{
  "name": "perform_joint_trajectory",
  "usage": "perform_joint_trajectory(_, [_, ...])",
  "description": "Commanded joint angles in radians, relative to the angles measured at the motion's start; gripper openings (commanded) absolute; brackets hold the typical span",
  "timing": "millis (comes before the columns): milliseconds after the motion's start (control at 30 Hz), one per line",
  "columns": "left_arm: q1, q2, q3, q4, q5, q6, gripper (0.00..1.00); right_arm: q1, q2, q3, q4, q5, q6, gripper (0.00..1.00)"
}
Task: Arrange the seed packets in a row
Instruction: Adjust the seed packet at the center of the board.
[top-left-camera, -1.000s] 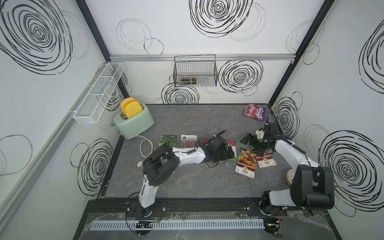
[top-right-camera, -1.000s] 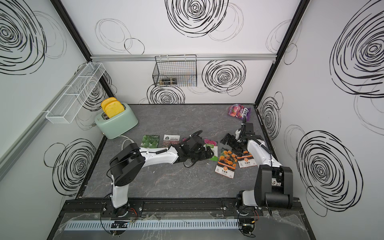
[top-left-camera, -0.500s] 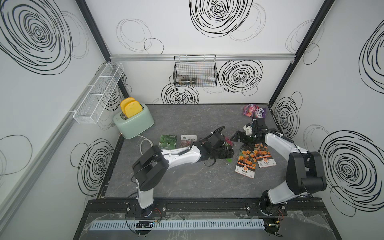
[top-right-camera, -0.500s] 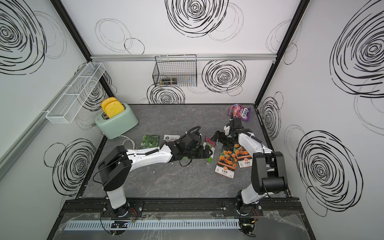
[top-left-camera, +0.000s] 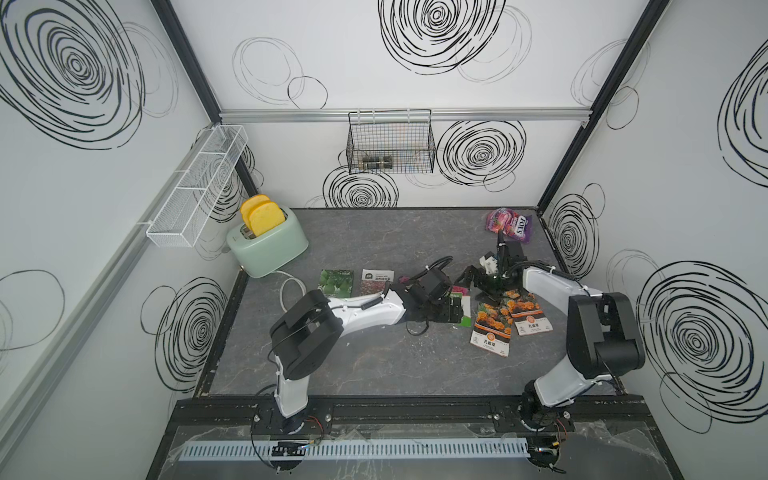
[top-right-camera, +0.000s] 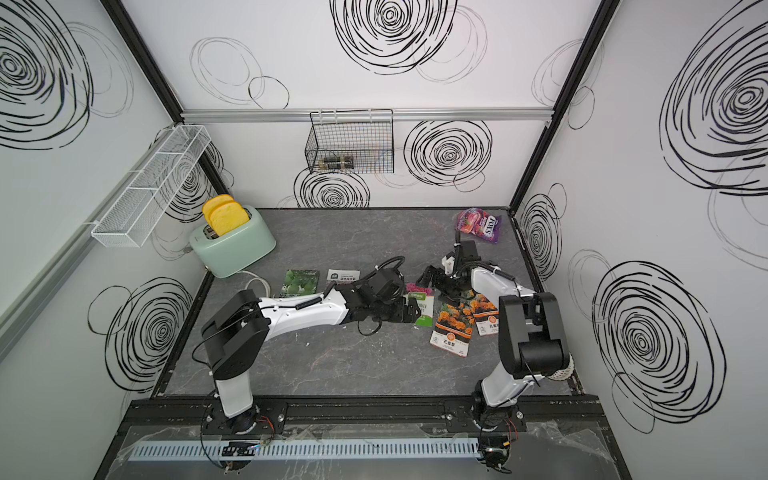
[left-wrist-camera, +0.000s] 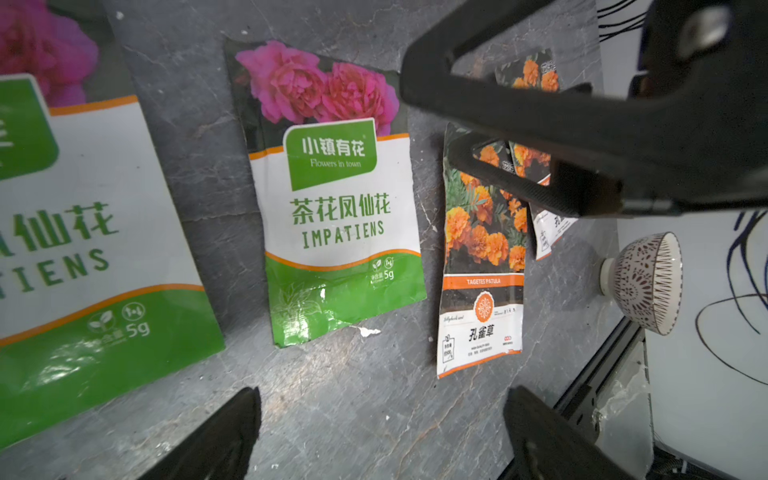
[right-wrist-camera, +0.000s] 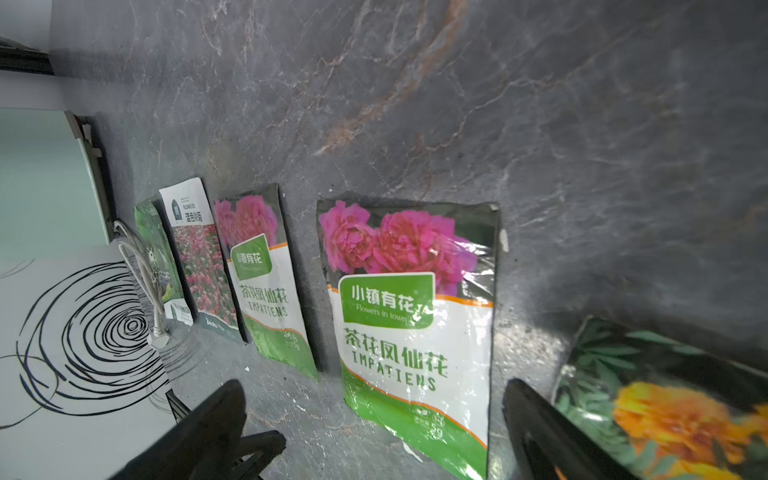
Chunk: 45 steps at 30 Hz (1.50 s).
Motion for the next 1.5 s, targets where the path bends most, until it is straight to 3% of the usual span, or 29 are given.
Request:
perform_joint_trajectory(0, [0.018,-0.053,-0.021,-0.012,-0.038,0.047,0.96,0.028,0.021,0.029,-0.014,0.015,-0.003,0.98])
perform_joint_trajectory(367, [0.167,-0.324,-0.222,-0.110,-0.069,0.157,0.96,0.170,0.102,0.163,-0.166,0.290,-0.077,0.98])
perform_joint_trajectory(633, [0.299,-0.495,-0.393,-0.111,-0.029,0.153,0.96,0.230,0.187,0.207,-0.194,0.398,-0.099,0.98])
perform_joint_trajectory(1000, [0.364,-0.566,-0.458,-0.108,-0.010,0.161,0.96,0.276,0.317,0.271,-0.232,0.495,-0.126,0.97])
perform_joint_trajectory(1467, [0.378,-0.563,-0.471,-0.085,0.002,0.164,0.96,0.320,0.356,0.370,-0.254,0.471,-0.126,0.95])
